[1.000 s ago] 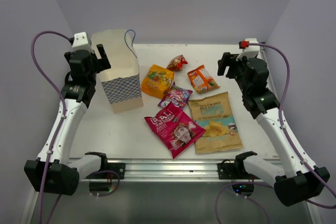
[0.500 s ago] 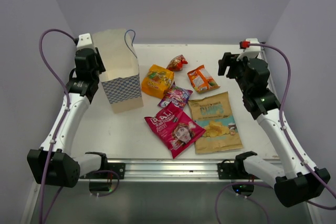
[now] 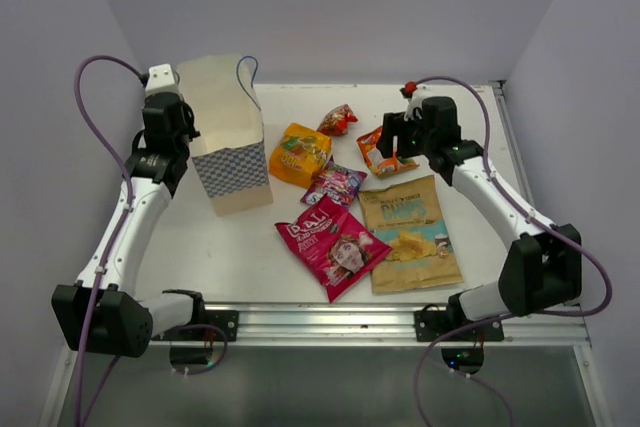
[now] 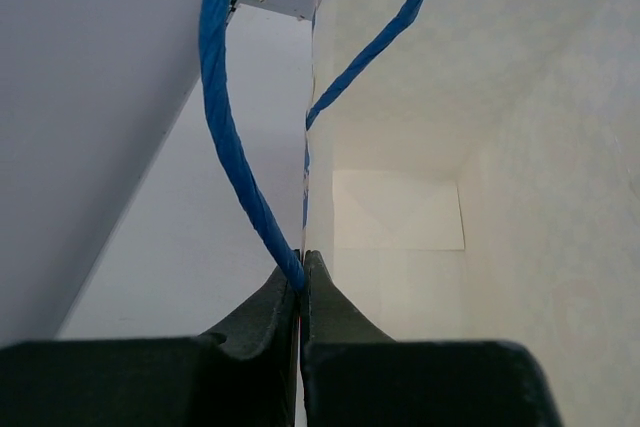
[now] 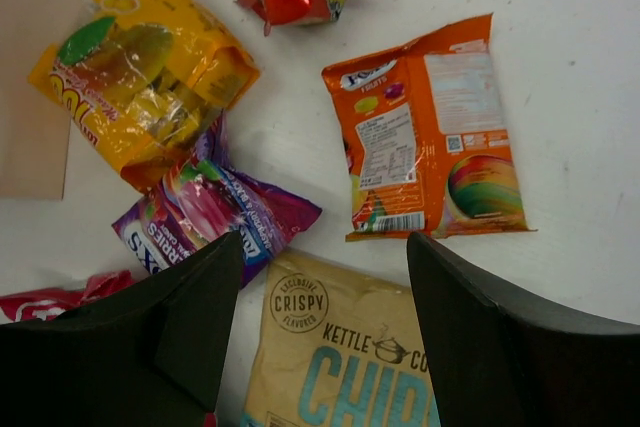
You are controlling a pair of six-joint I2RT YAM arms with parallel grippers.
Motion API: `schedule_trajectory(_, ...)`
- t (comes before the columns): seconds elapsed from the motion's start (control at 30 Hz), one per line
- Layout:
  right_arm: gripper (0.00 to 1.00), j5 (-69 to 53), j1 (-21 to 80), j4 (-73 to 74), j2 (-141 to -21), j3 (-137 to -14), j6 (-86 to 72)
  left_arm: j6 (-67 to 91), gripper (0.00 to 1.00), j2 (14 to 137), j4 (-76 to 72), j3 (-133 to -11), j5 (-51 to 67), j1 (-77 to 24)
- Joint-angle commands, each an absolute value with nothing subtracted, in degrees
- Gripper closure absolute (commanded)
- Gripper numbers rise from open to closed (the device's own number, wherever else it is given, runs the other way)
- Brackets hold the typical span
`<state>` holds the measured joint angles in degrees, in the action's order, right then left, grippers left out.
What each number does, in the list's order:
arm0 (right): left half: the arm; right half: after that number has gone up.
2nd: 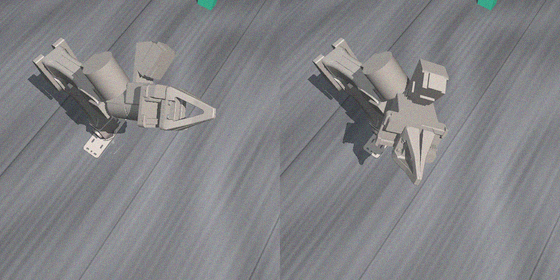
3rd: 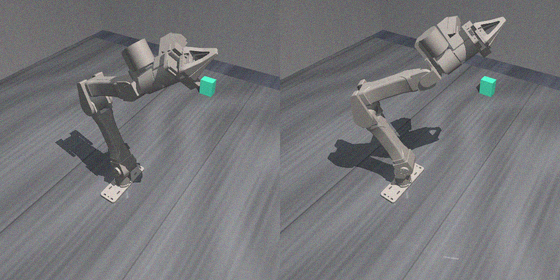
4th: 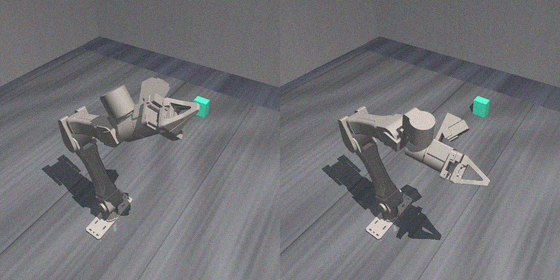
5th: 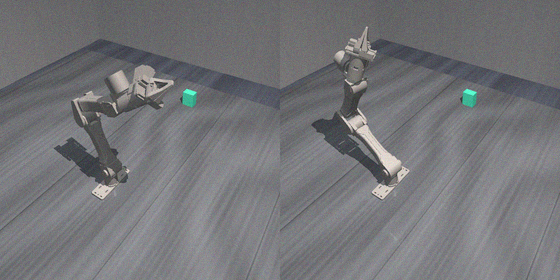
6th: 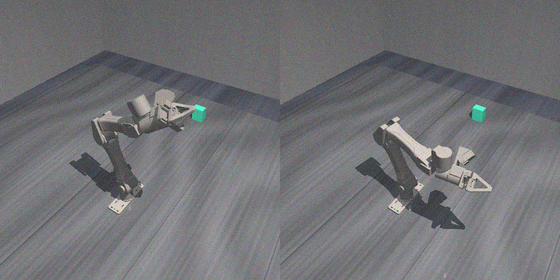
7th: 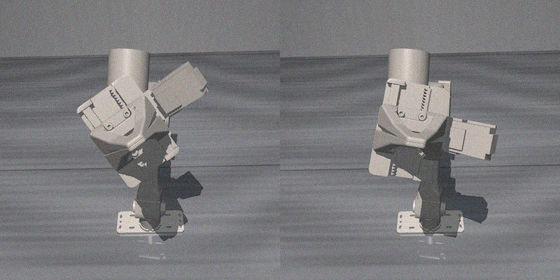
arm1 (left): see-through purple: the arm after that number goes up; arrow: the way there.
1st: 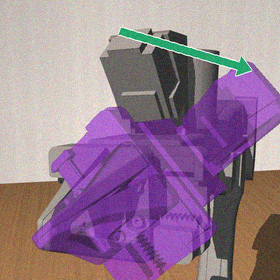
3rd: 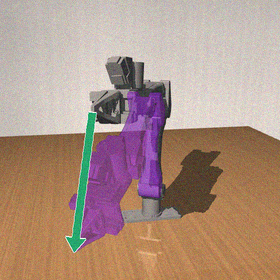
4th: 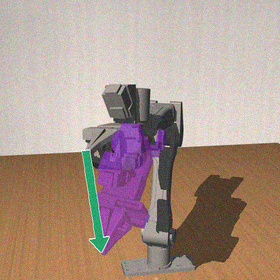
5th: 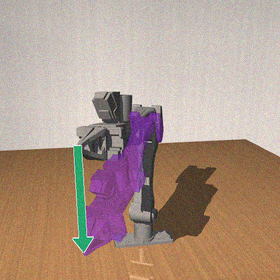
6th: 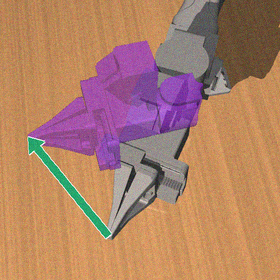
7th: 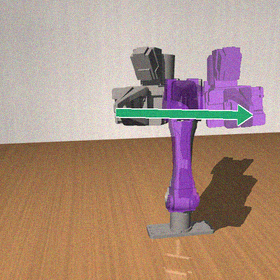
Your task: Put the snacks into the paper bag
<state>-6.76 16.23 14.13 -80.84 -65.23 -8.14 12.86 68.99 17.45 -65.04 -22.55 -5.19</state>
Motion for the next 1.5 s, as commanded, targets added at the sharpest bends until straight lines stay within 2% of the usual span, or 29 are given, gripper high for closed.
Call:
schedule_trajectory(0.0,0.3,-13.0,16.5,15.7,-82.0,-68.4,-9.6,11.6,1.0,68.0,16.4,-65.6,-22.9,-4.7)
schedule_trajectory(0.17,0.3,-13.0,17.2,20.4,-87.5,-70.0,-9.4,11.0,1.0,68.1,16.5,-65.7,-22.5,-4.7)
schedule_trajectory(0.47,0.28,9.3,17.8,33.2,-95.5,-73.8,-8.9,9.6,1.0,67.7,17.0,-66.1,-23.1,-4.7)
schedule_trajectory(0.77,0.22,22.0,17.5,37.7,-95.9,-70.2,-10.0,9.0,1.0,67.1,17.1,-66.3,-22.4,-4.0)
schedule_trajectory(0.97,0.19,21.2,13.2,38.5,-96.7,-69.7,-10.5,8.9,1.0,66.5,16.7,-65.7,-22.1,-3.8)
schedule_trajectory(1.17,0.19,13.6,8.0,38.8,-100.3,-70.0,-10.5,8.7,1.0,66.4,16.6,-65.8,-22.0,-3.8)
schedule_trajectory(1.47,0.22,1.1,7.6,40.5,-106.5,-71.2,-8.4,8.9,1.0,66.7,16.5,-65.8,-21.3,-3.4)
